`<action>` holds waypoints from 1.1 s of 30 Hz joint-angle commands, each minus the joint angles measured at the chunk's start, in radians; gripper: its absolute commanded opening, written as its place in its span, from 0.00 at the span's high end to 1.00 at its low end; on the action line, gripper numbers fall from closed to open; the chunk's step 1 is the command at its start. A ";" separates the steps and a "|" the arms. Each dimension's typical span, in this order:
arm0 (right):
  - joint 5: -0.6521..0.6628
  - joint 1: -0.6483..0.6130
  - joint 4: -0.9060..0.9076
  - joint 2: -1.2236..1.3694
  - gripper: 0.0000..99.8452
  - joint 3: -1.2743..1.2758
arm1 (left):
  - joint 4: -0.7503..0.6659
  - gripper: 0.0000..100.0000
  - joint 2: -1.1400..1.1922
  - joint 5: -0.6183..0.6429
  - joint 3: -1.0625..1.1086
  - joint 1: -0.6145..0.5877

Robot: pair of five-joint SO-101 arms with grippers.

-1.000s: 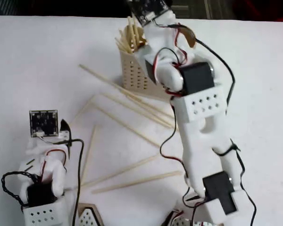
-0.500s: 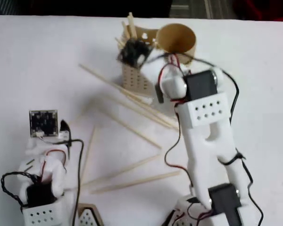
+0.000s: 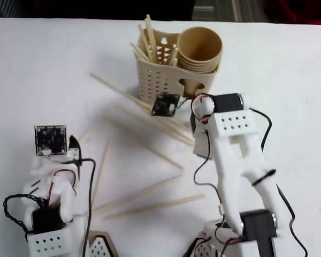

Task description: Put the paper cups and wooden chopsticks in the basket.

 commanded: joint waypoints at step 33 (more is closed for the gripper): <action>0.150 0.021 -0.519 0.506 0.96 0.021 | -0.028 0.87 -0.013 -0.012 -0.008 -0.007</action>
